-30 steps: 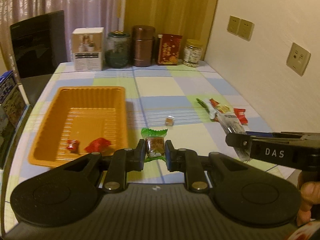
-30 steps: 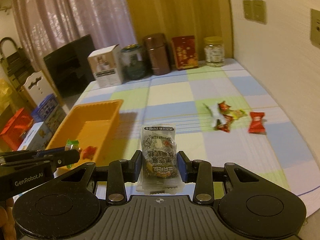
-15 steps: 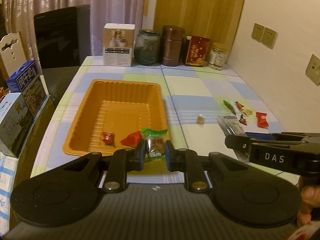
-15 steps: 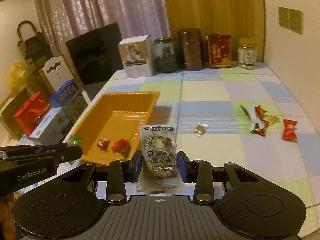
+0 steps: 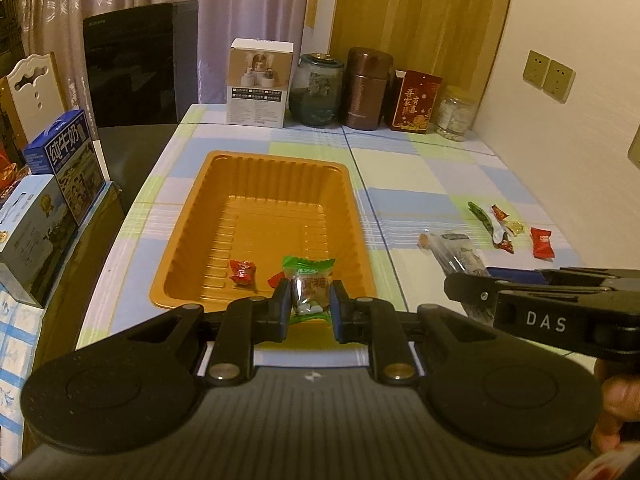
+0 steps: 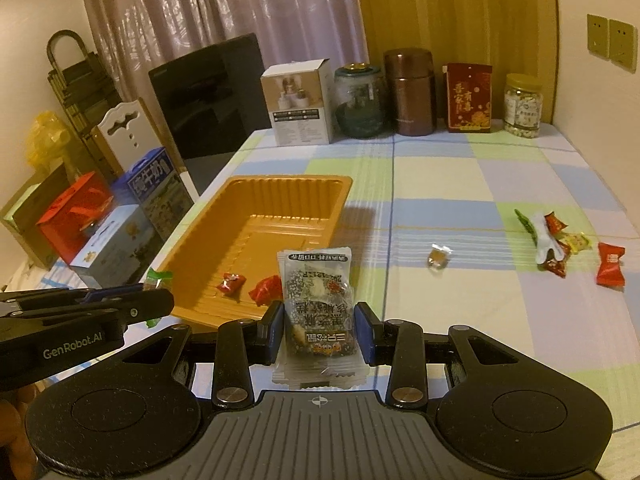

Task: Organize snacks
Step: 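Carry the green packet and the clear nut packet over the orange tray with both tools, then open the left tool to drop the green packet while the right tool drops the nut packet into the tray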

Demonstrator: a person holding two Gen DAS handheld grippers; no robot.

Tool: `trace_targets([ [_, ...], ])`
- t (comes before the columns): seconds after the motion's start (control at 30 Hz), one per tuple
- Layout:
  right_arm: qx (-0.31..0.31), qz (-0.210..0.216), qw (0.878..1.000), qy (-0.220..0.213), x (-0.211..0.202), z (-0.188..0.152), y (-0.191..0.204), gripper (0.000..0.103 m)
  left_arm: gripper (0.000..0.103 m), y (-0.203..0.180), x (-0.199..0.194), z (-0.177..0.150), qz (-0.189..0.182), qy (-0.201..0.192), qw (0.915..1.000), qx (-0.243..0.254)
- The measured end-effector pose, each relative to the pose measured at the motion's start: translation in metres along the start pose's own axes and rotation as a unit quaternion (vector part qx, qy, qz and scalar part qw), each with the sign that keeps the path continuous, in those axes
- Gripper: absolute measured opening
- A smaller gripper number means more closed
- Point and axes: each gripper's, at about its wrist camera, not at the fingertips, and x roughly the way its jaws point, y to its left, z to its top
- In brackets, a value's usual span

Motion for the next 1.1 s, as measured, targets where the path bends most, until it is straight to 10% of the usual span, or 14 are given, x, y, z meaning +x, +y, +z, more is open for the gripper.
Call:
trace_targets([
  [1.1, 0.010, 0.032, 0.999, 0.037, 0.107, 0.026, 0.023, 0.038, 0.018, 0.059, 0.091, 0.028, 0.014, 0.053, 0.9984, 0.016],
])
